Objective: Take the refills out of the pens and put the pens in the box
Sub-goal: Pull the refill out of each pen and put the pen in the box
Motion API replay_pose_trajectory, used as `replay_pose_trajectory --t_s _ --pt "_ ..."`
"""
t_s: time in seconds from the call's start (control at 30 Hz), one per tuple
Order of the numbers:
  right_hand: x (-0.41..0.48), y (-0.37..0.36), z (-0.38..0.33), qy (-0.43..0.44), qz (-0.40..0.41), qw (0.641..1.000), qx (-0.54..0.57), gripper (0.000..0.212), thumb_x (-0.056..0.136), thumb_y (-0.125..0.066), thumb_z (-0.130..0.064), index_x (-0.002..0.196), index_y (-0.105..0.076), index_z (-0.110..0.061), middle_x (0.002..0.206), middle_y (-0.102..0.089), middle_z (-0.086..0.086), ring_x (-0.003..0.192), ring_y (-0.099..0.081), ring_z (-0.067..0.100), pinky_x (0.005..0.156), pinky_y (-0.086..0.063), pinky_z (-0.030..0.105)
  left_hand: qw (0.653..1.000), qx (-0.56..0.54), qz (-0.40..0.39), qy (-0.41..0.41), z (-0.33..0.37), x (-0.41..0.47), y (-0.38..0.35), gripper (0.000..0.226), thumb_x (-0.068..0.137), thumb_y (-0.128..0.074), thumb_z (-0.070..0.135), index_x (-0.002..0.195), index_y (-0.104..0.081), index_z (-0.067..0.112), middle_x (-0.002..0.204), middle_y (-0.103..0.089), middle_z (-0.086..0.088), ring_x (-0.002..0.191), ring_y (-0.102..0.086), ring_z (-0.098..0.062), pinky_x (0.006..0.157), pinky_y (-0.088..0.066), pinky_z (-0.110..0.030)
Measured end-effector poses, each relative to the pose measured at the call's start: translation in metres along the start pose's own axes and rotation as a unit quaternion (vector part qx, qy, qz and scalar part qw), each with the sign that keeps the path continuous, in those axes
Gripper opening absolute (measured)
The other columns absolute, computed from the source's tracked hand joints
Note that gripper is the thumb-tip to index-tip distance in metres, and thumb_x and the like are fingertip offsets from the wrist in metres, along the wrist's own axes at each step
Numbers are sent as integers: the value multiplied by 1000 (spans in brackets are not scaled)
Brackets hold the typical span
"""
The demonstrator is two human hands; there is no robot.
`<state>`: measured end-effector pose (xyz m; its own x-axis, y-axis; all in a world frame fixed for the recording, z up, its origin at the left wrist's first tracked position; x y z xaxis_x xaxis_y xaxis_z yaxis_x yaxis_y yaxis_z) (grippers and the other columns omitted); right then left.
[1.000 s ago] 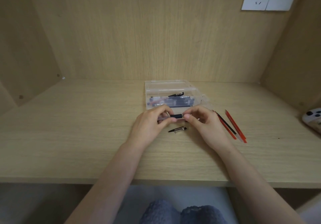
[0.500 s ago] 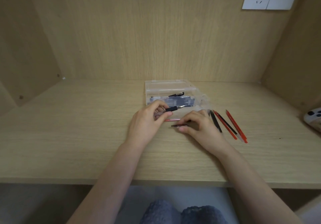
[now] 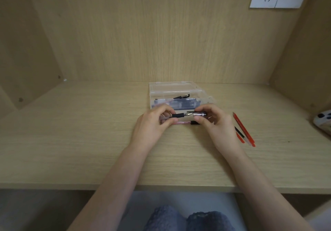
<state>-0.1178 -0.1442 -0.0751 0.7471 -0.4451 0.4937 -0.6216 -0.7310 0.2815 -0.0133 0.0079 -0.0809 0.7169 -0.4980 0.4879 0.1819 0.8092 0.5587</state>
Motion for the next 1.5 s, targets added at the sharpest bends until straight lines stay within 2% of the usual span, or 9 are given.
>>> replay_pose_trajectory --t_s 0.17,0.57,0.73,0.83,0.9,0.97,1.1,1.3,1.5 --pt "-3 -12 -1 8 -51 998 -27 19 78 -72 -7 89 -67 -21 85 -67 -13 77 -57 -6 74 -41 8 999 2 -36 0 4 -2 -7 16 70 -76 36 81 -65 33 76 -67 15 76 -63 -1 77 -51 -32" --pt "-2 -19 8 -9 -85 996 -23 17 76 -74 -5 82 -66 -19 81 -67 -9 79 -61 7 78 -48 26 996 -15 -81 18 4 -4 -13 13 72 -76 32 76 -64 32 67 -70 12 67 -65 4 78 -53 -31" --pt "0 -21 11 -18 -73 997 -2 29 78 -73 -13 101 -63 -27 98 -66 -12 91 -62 3 83 -49 20 998 -12 -59 24 2 0 -14 14 74 -74 33 80 -61 30 71 -67 11 70 -63 -5 76 -51 -33" --pt "1 -10 15 -41 1 999 -4 38 83 -69 -24 119 -56 -23 109 -62 -11 93 -60 0 81 -46 11 1000 -6 -4 24 3 10 -3 12 80 -70 30 88 -61 30 78 -61 15 74 -58 -4 73 -48 -28" --pt "1 -3 14 -29 30 999 -33 25 88 -63 -26 112 -60 -20 106 -62 -9 90 -58 -1 78 -43 8 999 -13 9 28 2 25 5 11 85 -64 22 95 -62 25 81 -59 16 75 -56 -2 71 -45 -24" --pt "3 -9 12 -1 1 997 -78 8 90 -60 -23 95 -65 -19 98 -62 -6 88 -56 1 76 -39 7 1000 2 -4 18 3 47 9 13 87 -61 14 98 -63 20 83 -60 11 80 -59 -11 75 -45 -26" --pt "5 -18 18 3 -32 994 -106 15 90 -58 -20 76 -63 -21 86 -60 -1 86 -57 12 75 -41 18 997 56 -53 17 -1 92 -4 15 86 -61 11 98 -64 19 88 -62 4 89 -60 -17 84 -47 -31" --pt "6 -15 21 1 -21 993 -112 21 92 -55 -18 73 -64 -17 81 -60 0 83 -56 14 77 -44 27 989 54 -127 53 -14 112 -43 16 87 -60 11 101 -66 15 94 -62 1 94 -60 -17 84 -46 -27" --pt "6 -13 21 -8 -8 995 -102 21 92 -54 -18 74 -65 -16 83 -60 0 84 -56 14 77 -43 25 995 -1 -99 30 -5 105 -36 18 90 -56 9 104 -67 16 105 -66 2 99 -59 -10 93 -43 -24"
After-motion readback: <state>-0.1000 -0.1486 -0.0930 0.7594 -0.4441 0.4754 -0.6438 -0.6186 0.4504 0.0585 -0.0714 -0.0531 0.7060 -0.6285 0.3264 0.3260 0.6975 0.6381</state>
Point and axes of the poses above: each hand's wrist, its own x-axis towards the middle knuckle, its own y-axis out of the back of the hand, z = x × y, the point moved 8 cm from there along x, towards the middle knuckle
